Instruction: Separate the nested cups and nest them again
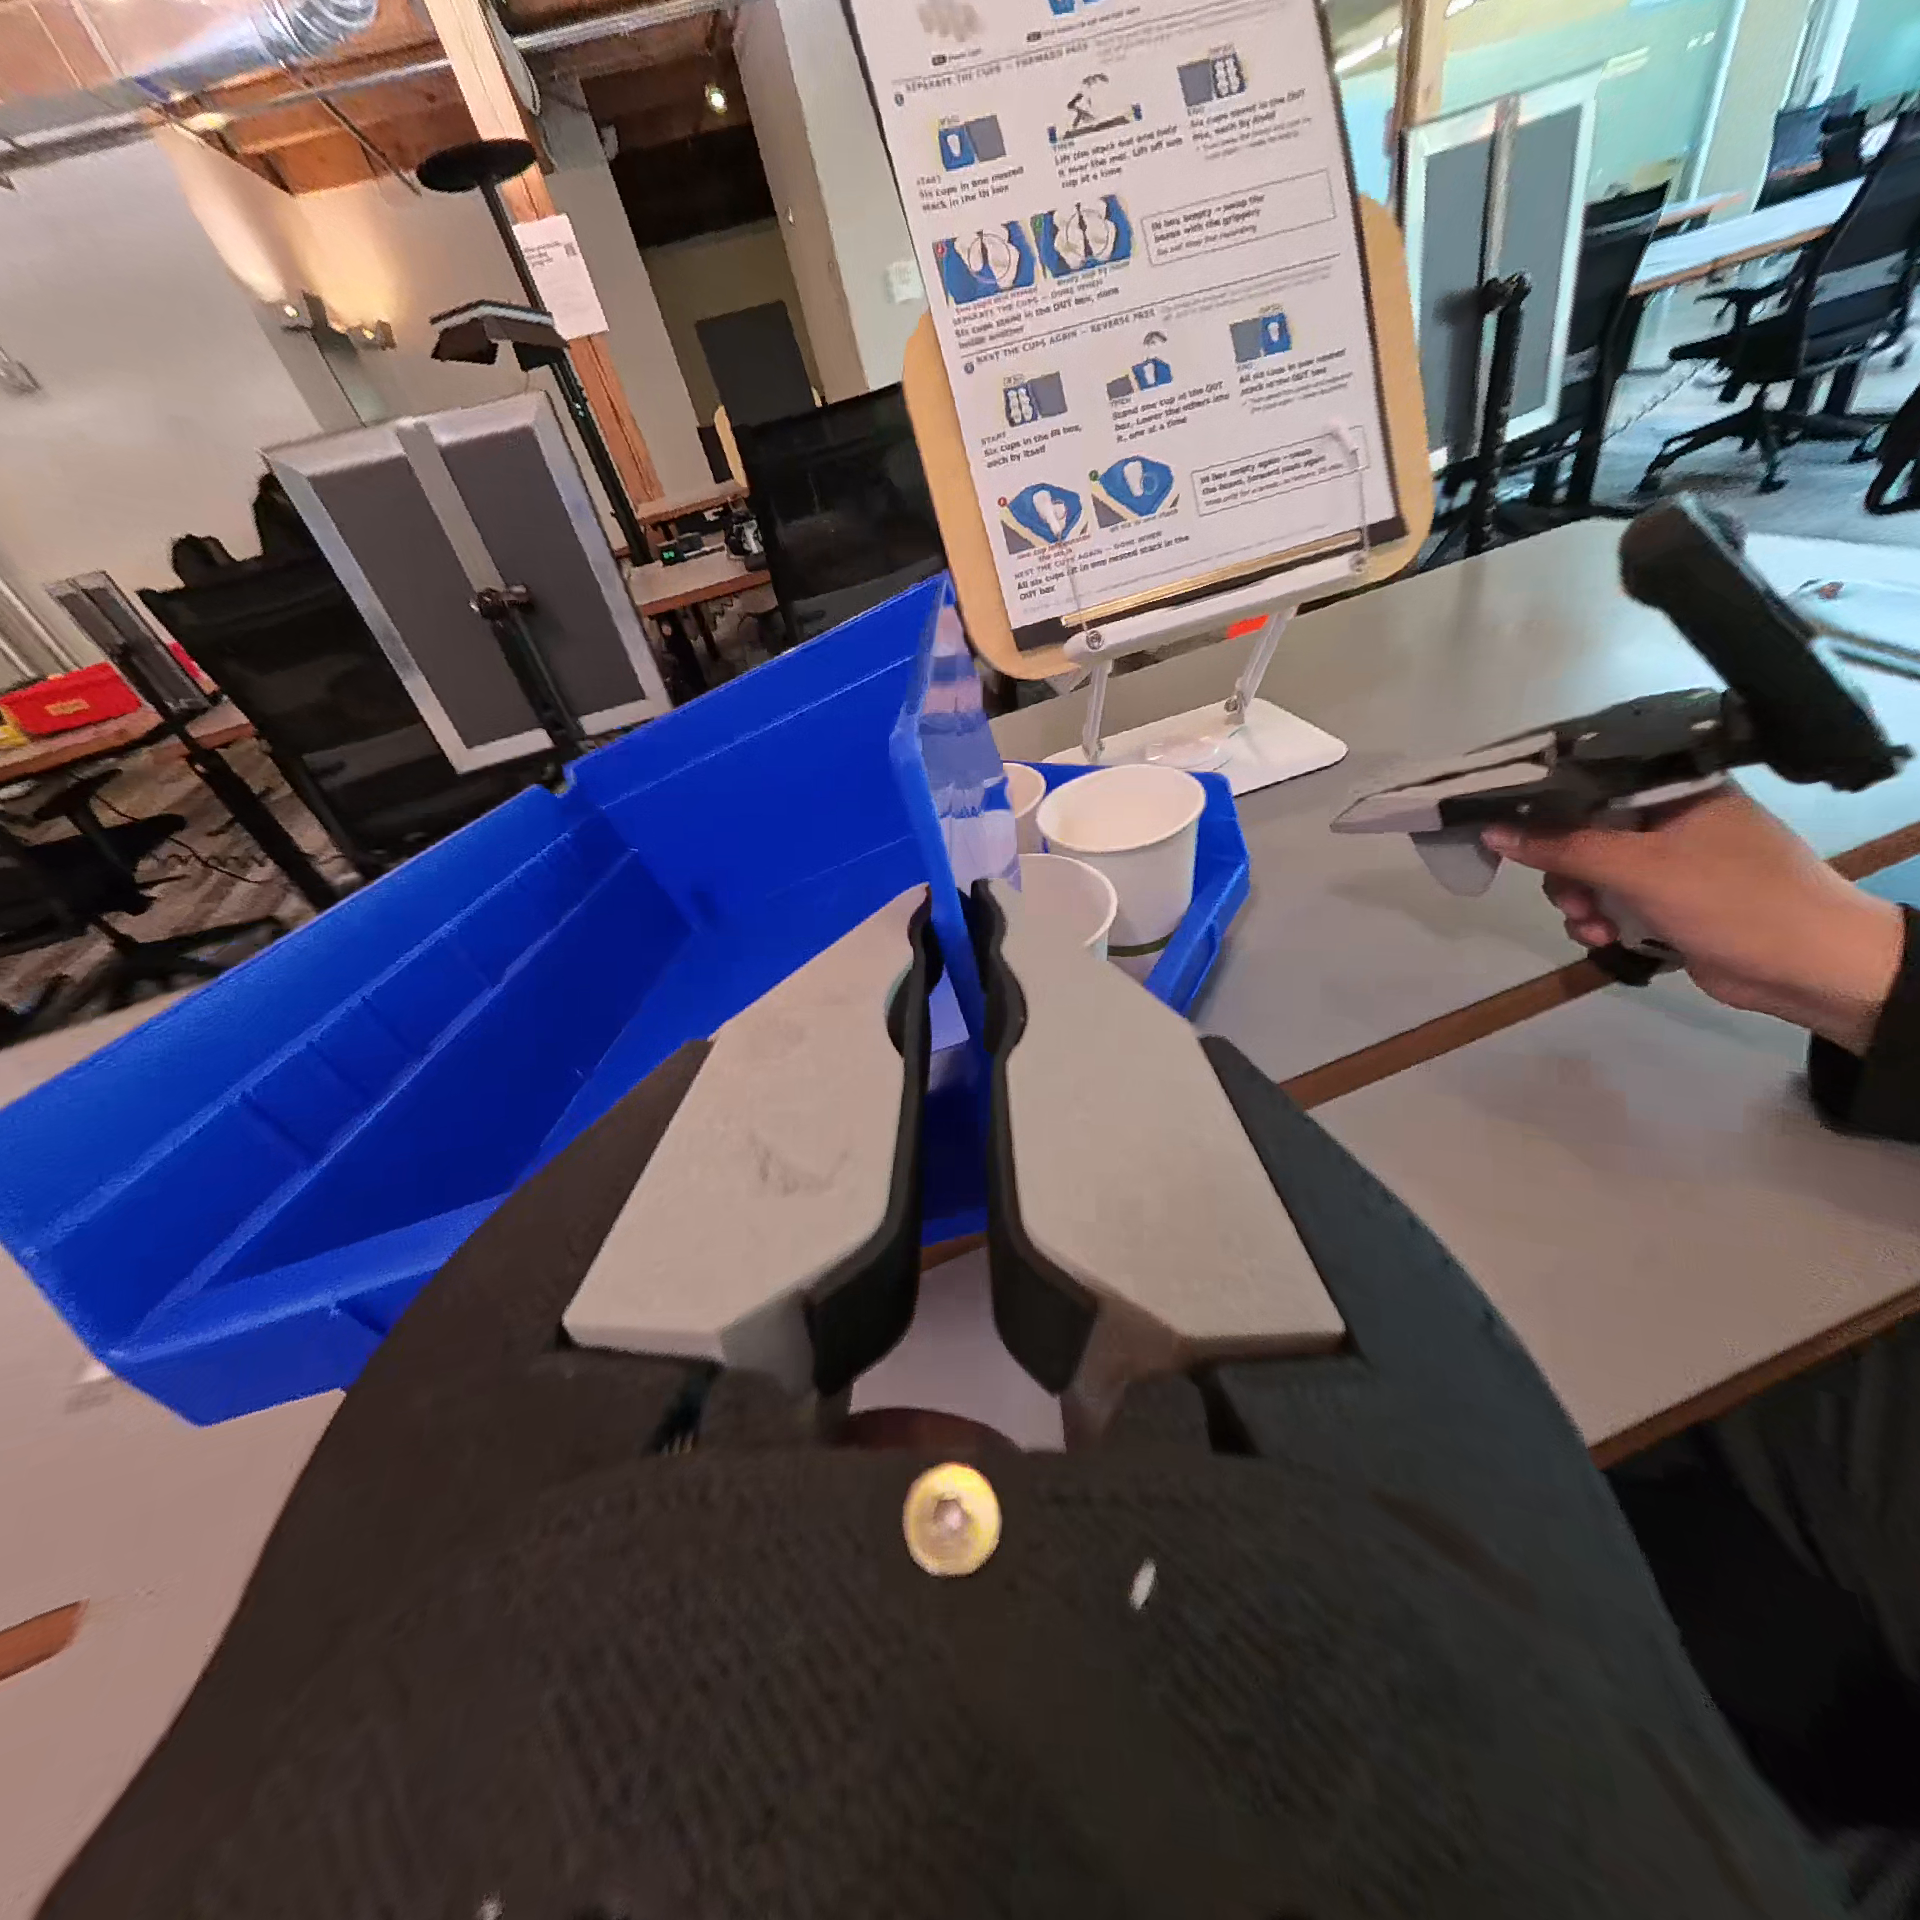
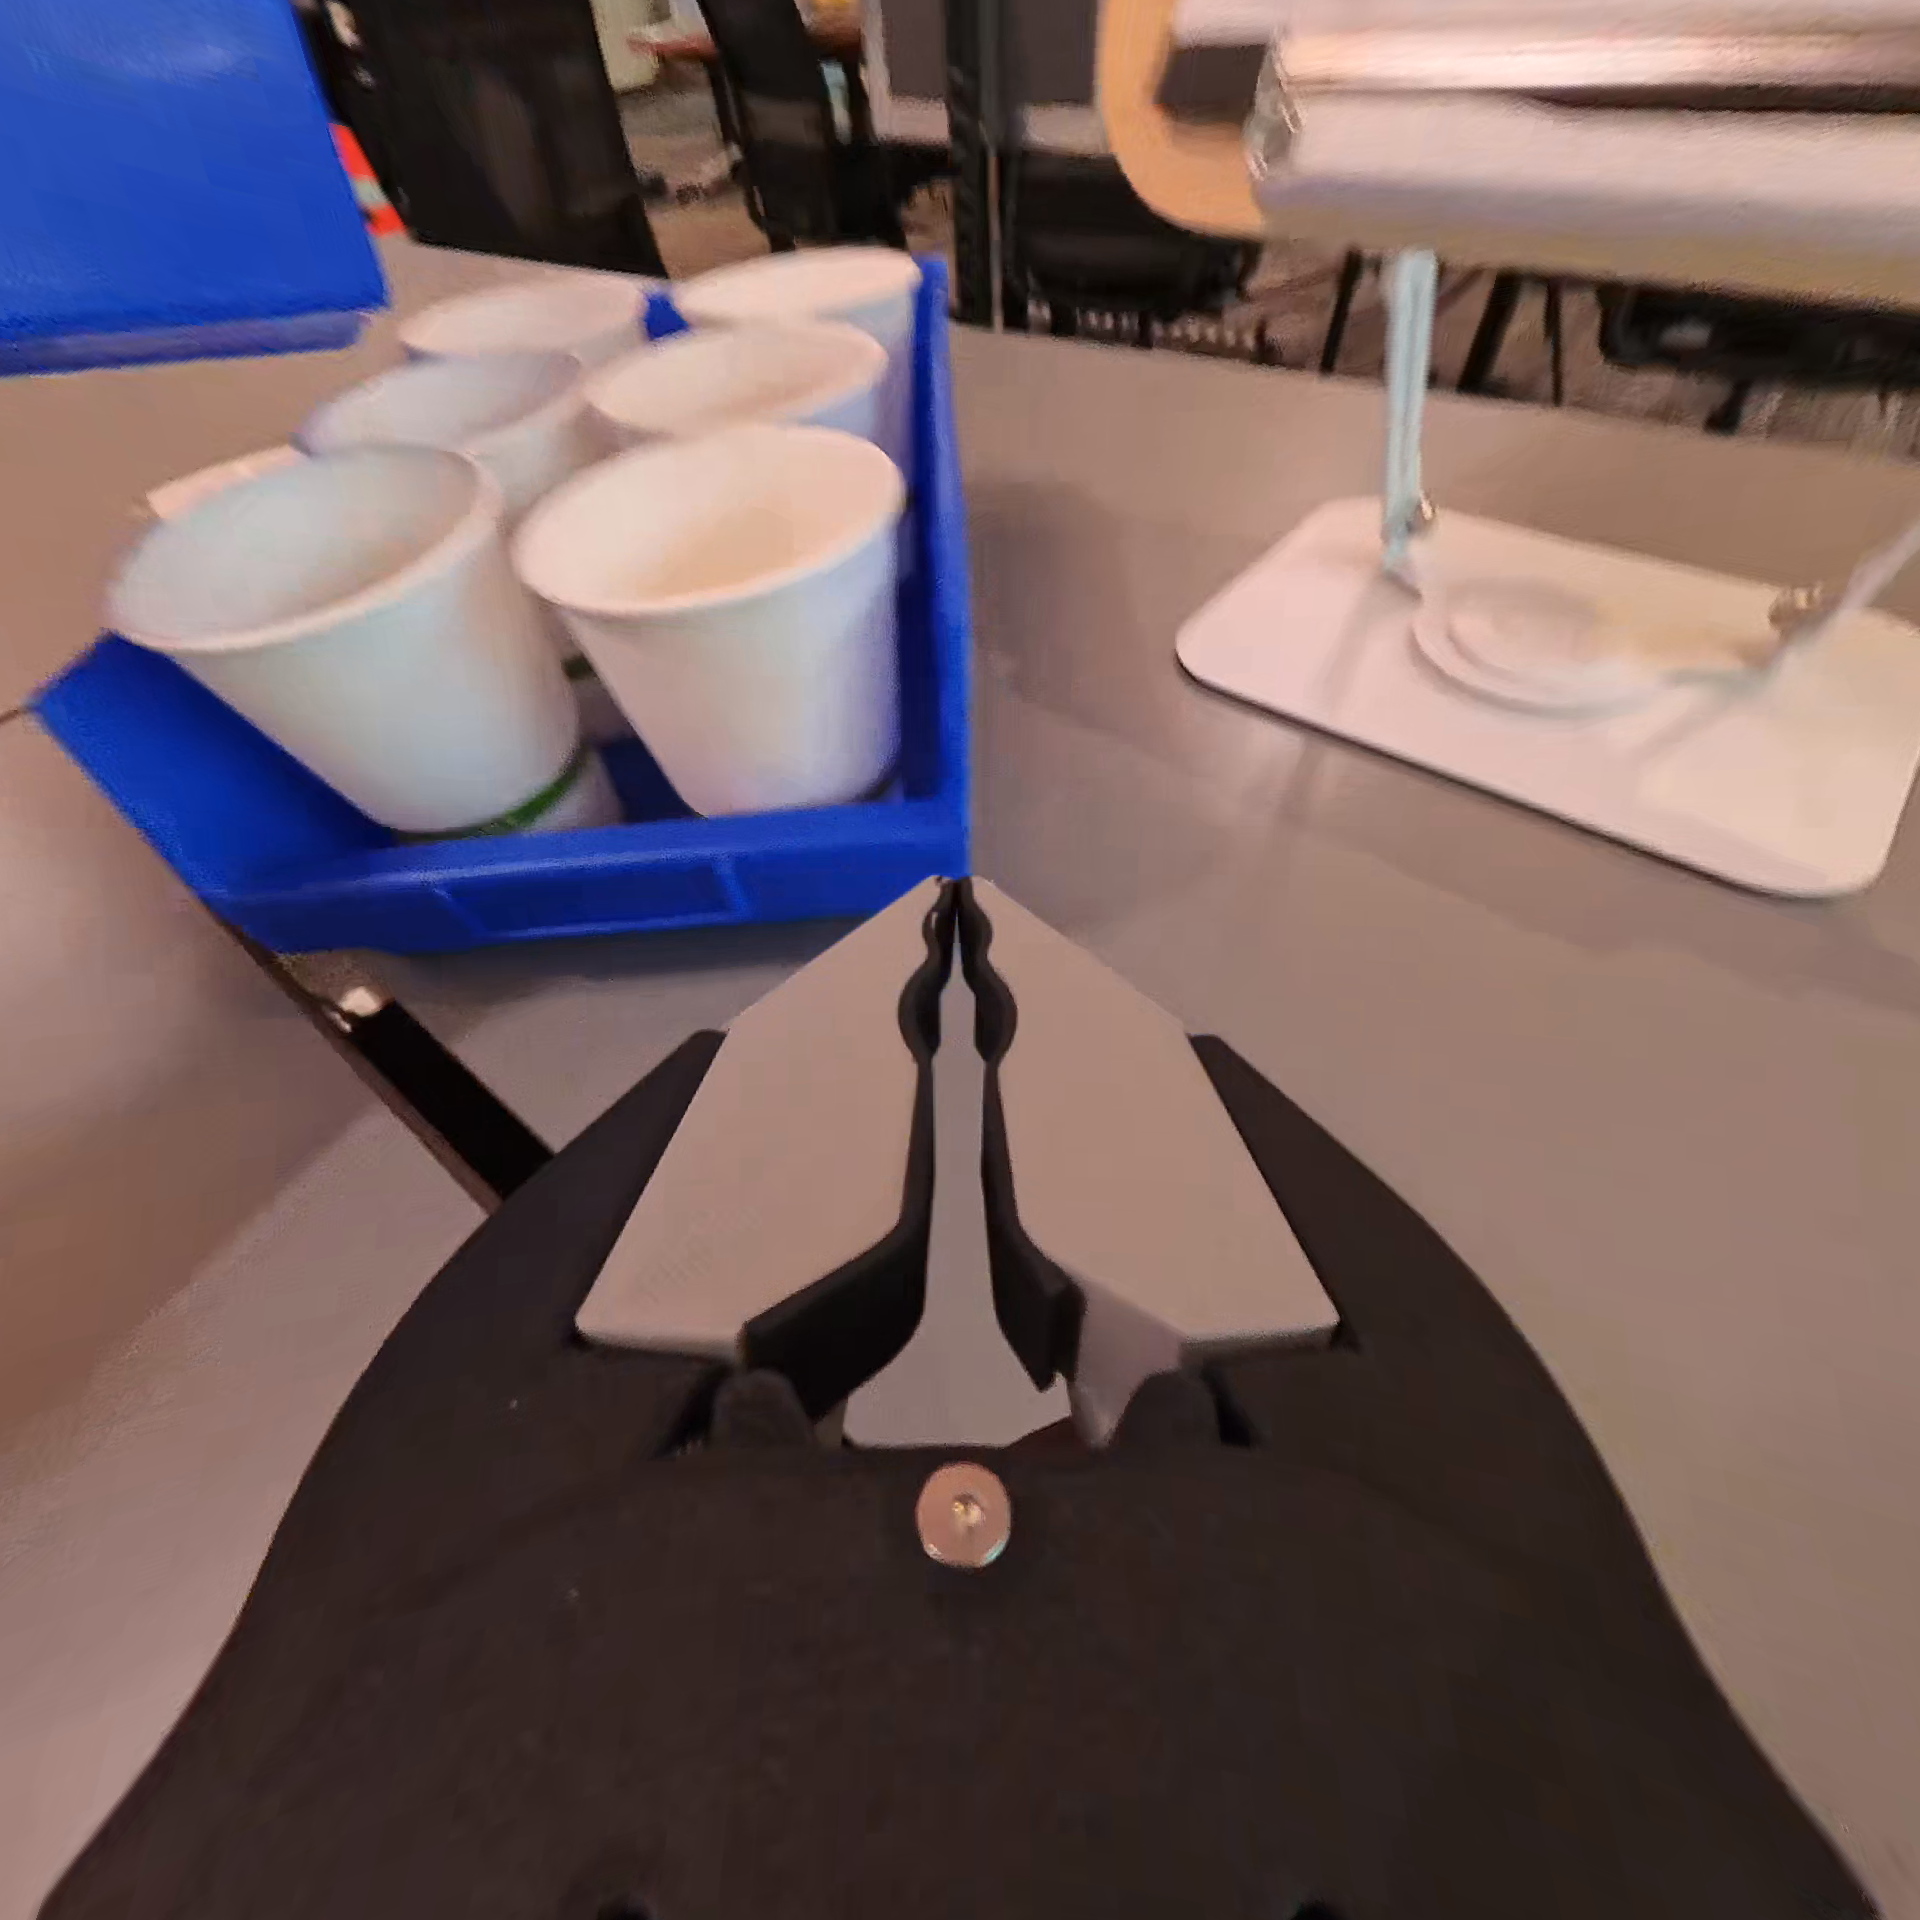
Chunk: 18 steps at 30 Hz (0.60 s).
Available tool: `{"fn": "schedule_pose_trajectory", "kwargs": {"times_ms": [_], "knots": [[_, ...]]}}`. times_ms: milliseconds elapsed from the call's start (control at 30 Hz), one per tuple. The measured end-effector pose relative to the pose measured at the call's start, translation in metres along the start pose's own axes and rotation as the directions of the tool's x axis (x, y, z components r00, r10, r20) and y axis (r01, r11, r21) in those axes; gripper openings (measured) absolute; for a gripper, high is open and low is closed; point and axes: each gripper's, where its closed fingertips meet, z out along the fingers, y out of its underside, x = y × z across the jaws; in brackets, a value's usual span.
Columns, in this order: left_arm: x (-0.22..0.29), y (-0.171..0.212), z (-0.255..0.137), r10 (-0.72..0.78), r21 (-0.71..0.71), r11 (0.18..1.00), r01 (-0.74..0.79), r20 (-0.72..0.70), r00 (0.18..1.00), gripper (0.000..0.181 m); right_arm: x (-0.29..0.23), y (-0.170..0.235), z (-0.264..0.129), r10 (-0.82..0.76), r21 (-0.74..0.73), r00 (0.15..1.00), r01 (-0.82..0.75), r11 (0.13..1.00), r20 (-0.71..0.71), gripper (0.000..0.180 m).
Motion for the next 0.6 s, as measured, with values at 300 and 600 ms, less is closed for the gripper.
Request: {"fn": "schedule_pose_trajectory", "kwargs": {"times_ms": [300,600], "knots": [[0.0,-0.012,-0.002,-0.03,0.042,0.999,0.031,-0.023,0.999,0.002,0.023,0.022,0.042,-0.057,-0.139,0.998,0.054,0.989,-0.015,0.0],[-0.001,-0.046,-0.009,-0.019,0.1,0.995,0.021,-0.025,1.0,0.002,-0.049,0.025,0.063,-0.066,-0.154,0.98,0.096,0.983,0.185,0.0]]}}
